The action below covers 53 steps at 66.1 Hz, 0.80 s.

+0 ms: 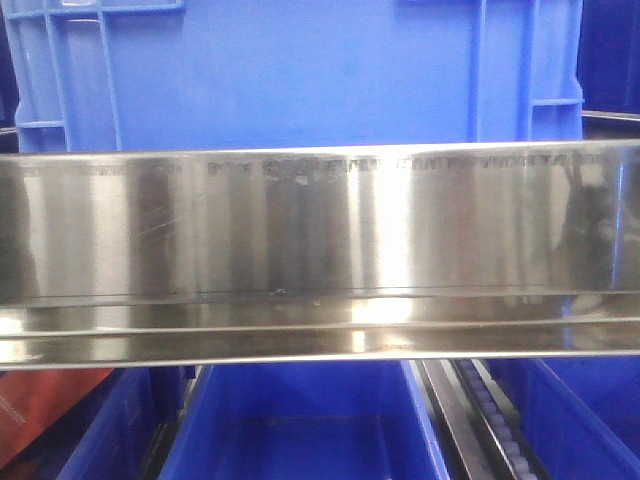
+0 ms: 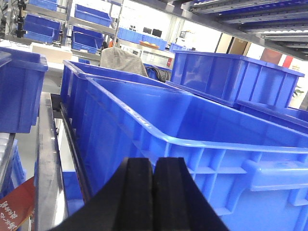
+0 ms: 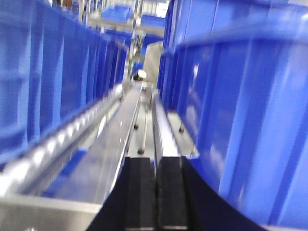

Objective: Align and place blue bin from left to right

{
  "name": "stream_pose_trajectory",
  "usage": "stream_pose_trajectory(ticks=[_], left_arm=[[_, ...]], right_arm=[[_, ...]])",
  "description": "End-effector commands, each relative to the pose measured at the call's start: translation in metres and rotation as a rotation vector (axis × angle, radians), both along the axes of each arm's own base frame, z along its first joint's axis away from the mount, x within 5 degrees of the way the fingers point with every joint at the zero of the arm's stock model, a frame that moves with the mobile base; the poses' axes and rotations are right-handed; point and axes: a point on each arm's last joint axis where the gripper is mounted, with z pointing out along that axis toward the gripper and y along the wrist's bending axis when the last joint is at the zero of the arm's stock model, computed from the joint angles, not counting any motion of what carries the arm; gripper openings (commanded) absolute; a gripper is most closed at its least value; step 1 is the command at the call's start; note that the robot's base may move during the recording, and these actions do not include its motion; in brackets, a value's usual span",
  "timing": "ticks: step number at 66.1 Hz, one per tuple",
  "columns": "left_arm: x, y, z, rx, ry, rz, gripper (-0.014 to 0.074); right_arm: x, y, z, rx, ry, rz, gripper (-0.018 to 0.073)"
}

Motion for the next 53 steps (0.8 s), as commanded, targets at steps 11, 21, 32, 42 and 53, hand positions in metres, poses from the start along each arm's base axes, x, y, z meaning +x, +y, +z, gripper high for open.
stream_pose_trajectory(ticks=[11, 21, 32, 42, 53], left_arm=[[-0.0012, -0.0007, 0.0027, -0.003, -0.031, -0.012, -0.0111], [-0.0012, -0.0007, 0.0027, -0.003, -0.031, -0.012, -0.0111], [-0.0012, -0.0007, 0.0027, -0.003, -0.031, -0.012, -0.0111], [-0.0012, -0.0007, 0.0027, -0.003, -0.031, -0.012, -0.0111], [-0.0012, -0.0007, 0.0027, -0.003, -0.031, -0.012, -0.0111]], right_arm=[[0.0023, 0.0009, -0.0119, 0.020, -0.022, 0.003, -0.0078], [0.0023, 0.0014, -0.0088, 0.037, -0.089, 0.009, -0.0078], [0.0023, 0.0014, -0.0090, 0.037, -0.087, 0.009, -0.0078], [0.0024, 0.0014, -0.0096, 0.071, -0.073, 0.010, -0.0078], [0.0025, 0.0013, -0.0106, 0.112, -0.053, 0.012, -0.0078]])
